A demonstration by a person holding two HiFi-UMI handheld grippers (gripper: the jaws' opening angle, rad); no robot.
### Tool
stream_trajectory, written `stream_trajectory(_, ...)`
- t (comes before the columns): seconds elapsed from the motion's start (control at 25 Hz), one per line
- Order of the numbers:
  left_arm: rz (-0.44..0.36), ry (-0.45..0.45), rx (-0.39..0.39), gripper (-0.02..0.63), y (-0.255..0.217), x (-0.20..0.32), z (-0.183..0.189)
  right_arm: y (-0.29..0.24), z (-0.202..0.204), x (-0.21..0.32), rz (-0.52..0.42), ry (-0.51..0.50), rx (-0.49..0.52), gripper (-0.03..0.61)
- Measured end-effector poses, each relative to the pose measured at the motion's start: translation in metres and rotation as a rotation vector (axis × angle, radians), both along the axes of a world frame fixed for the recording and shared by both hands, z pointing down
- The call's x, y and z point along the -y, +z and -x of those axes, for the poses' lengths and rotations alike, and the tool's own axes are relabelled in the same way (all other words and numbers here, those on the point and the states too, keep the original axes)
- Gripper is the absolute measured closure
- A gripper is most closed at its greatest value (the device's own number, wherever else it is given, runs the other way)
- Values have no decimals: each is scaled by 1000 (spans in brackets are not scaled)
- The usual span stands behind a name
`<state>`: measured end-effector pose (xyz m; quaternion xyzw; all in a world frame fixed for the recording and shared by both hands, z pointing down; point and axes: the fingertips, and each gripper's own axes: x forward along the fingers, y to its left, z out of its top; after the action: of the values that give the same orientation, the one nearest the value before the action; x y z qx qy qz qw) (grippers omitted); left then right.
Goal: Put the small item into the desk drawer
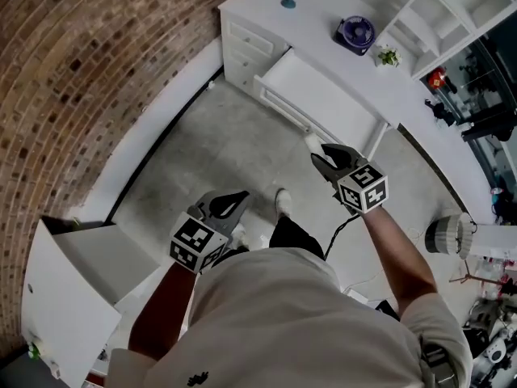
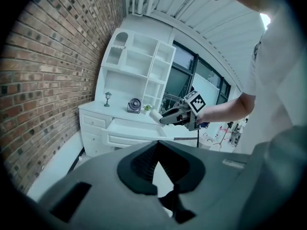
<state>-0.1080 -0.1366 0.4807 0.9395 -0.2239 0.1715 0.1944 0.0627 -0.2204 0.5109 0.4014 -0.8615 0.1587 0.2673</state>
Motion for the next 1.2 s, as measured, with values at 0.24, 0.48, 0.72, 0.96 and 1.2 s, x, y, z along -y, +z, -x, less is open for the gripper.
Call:
stream_trajectory(0.24,-5,-63,17,607,2,65,-11,24,-30,100,-2,-19,-49,451)
stream_trajectory(0.48,-5,-114,39,607,-8,139,-46,68,-71,198,55,-46,-85,451)
stream_trajectory(0.72,21,-174,79,607,-4,196,-75,129,-107,288,137,-19,-113,450)
stream_trajectory(0.96,56,-259,128,607,4,229,-86,196,-128,352,220,26,-136,449)
stream_trajectory(1.2,102,-372,164,607,12,248,-77,261,-140,388,312,90,-181,449)
